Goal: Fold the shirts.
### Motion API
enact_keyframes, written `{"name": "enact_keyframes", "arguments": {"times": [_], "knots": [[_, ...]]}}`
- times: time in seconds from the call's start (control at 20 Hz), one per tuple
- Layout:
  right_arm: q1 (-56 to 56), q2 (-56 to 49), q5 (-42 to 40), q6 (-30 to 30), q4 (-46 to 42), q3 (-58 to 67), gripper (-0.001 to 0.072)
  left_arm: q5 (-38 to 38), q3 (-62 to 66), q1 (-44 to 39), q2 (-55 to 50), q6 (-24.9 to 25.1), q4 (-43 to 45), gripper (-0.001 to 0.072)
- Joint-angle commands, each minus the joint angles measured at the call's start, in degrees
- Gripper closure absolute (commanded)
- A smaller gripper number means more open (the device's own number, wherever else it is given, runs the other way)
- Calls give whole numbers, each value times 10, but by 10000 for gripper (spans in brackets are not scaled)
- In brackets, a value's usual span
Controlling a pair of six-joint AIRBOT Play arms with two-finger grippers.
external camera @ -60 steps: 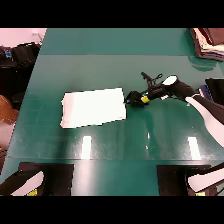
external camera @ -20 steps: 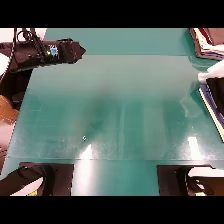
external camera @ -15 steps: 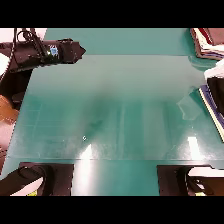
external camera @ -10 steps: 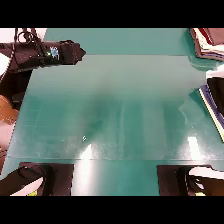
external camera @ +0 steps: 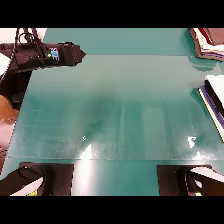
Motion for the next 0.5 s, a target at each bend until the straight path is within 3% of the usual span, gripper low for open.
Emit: {"name": "enact_keyframes", "arguments": {"times": [0.0, 0.25, 0.45], "knots": [[-20, 26, 1, 0, 30, -45, 238, 0, 0, 0, 0, 0, 0, 684], [153, 27, -31, 0, 154, 13, 239, 0, 0, 0, 0, 0, 0, 684], [371, 27, -68, 0, 168, 40, 244, -10, 0, 0, 0, -1, 0, 684]]}}
